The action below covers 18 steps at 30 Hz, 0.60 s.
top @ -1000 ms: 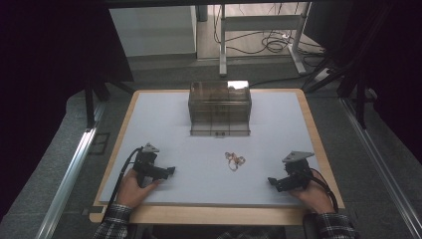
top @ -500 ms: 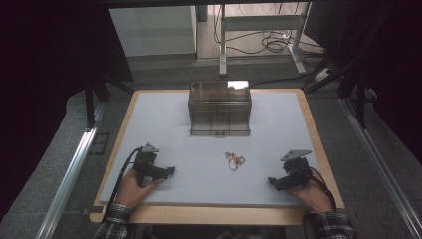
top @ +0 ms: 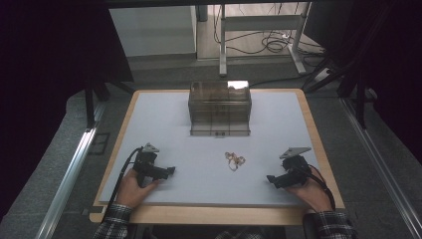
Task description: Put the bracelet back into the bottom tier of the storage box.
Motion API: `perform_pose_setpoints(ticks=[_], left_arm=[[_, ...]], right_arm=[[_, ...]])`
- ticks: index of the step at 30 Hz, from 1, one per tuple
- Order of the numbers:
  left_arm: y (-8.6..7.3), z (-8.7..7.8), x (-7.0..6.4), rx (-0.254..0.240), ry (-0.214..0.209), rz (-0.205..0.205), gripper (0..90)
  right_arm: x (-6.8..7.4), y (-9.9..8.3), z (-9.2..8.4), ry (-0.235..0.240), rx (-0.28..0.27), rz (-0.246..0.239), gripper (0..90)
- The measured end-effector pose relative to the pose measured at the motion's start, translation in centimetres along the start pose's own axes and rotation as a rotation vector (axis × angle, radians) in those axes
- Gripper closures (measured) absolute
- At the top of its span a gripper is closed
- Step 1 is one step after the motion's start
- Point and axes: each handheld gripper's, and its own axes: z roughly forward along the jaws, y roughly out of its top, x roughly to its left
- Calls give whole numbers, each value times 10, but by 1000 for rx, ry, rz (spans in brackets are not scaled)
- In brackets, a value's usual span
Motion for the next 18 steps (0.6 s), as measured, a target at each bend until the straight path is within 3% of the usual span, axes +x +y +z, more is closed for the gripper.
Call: perform_pose_setpoints(ticks=[3, 18], left_arm=[[0, 0, 0, 0, 0, 0, 0], [0, 0, 0, 0, 0, 0, 0]], right_arm=[[2, 3, 0, -8, 15, -16, 92], [9, 19, 2, 32, 34, -1, 120]])
